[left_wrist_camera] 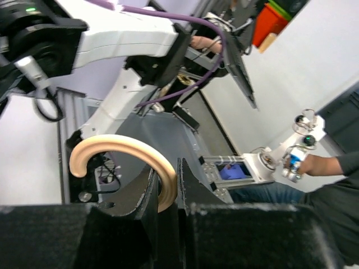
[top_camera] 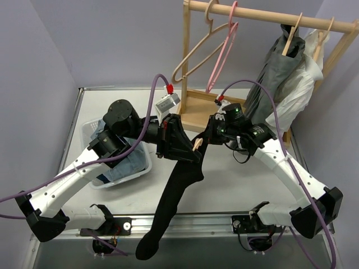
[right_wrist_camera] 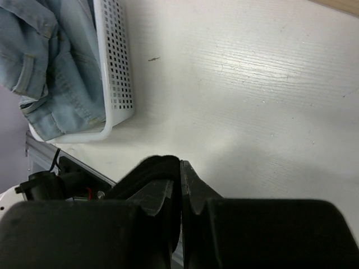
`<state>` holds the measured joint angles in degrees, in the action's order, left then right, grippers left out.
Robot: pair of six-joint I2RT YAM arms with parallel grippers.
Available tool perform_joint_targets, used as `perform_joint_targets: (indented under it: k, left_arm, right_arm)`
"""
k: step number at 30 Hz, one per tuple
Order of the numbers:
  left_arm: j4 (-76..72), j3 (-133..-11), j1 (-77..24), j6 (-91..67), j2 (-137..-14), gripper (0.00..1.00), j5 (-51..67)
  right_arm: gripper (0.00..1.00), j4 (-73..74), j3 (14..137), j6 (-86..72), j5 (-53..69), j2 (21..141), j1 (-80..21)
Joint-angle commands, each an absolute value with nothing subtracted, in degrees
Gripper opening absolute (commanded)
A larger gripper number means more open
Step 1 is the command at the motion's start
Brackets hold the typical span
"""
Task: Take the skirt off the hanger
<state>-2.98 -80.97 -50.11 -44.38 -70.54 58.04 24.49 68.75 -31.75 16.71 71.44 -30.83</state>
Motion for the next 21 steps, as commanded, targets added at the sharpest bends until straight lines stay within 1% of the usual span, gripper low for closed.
perform_joint_targets:
  k: [1, 7, 11, 13, 14, 16, 17, 19, 20, 21]
  left_arm:
    - [-22.8, -82.7, -51.2, -57.8, -66.6, 0.02, 69.1]
    - [-22.4, -84.3, -51.2, -56.5, -65.1, 0.02, 69.3]
    - [-12.1, -86.0, -51.1, -49.8, -65.1, 0.02, 67.4]
    - [-9.5, -86.3, -51.1, -46.8, -65.6, 0.02, 66.9]
    - [-6.2, -86.6, -51.1, -45.5, -65.7, 0.02, 66.0]
    - [-1.9, -87.3, -51.0, -42.3, -66.4, 0.02, 64.8]
    - [-0.7, -87.4, -50.9, -41.4, -66.7, 0.02, 63.6]
    - [2.7, -88.5, -50.5, -39.0, -67.5, 0.02, 61.7]
    - [7.1, -88.9, -50.4, -37.6, -67.8, 0.02, 60.3]
    - [8.9, -89.5, -50.0, -35.1, -68.4, 0.02, 57.5]
  right_arm:
    - [0.0, 24.3, 67.9, -30.7, 6.8, 75.1, -29.0]
    - [0.0, 21.7, 63.7, -30.2, 9.0, 75.1, -26.2]
    - [0.0, 20.0, 59.9, -31.0, 11.7, 70.8, -25.8]
    - [0.0, 20.0, 57.7, -31.3, 13.1, 68.7, -25.8]
    - [0.08, 20.8, 57.1, -31.5, 13.1, 67.5, -25.8]
    - [0.27, 22.5, 56.3, -31.8, 13.4, 63.6, -26.1]
    - [0.43, 23.3, 56.3, -31.8, 13.4, 60.8, -26.4]
    - [0.53, 26.5, 56.5, -32.4, 12.4, 57.8, -26.9]
    - [0.61, 27.8, 56.9, -33.0, 11.8, 54.4, -26.9]
    - [0.64, 28.8, 57.0, -33.2, 11.2, 52.7, -27.0]
